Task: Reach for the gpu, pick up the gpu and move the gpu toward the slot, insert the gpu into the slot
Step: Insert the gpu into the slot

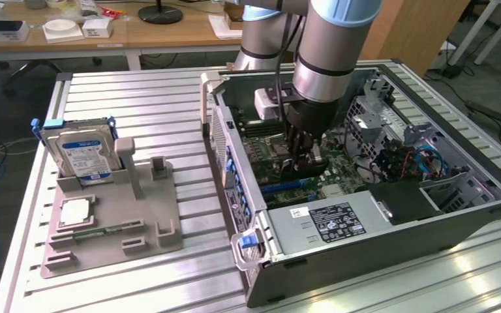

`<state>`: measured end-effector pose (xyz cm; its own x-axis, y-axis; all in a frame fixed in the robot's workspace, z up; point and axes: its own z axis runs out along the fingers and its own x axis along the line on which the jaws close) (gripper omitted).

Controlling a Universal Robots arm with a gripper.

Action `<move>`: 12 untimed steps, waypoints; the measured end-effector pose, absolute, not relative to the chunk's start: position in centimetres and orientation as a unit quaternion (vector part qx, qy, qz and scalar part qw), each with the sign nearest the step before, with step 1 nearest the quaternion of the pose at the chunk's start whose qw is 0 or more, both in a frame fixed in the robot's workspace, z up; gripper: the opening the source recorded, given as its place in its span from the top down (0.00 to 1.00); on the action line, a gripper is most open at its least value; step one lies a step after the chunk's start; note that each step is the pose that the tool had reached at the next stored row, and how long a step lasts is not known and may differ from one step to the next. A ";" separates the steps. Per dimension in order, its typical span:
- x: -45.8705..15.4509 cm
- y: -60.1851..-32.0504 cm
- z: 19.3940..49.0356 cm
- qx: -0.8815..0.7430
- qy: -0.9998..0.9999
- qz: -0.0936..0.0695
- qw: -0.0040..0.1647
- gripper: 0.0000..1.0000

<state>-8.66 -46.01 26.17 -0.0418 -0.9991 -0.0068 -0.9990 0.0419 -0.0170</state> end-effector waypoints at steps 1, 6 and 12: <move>-8.7 -46.0 26.1 -0.692 0.722 -0.004 0.008 0.74; -8.8 -46.0 25.9 -0.692 0.722 -0.004 0.009 0.74; -9.0 -46.0 25.8 -0.692 0.722 -0.004 0.009 0.74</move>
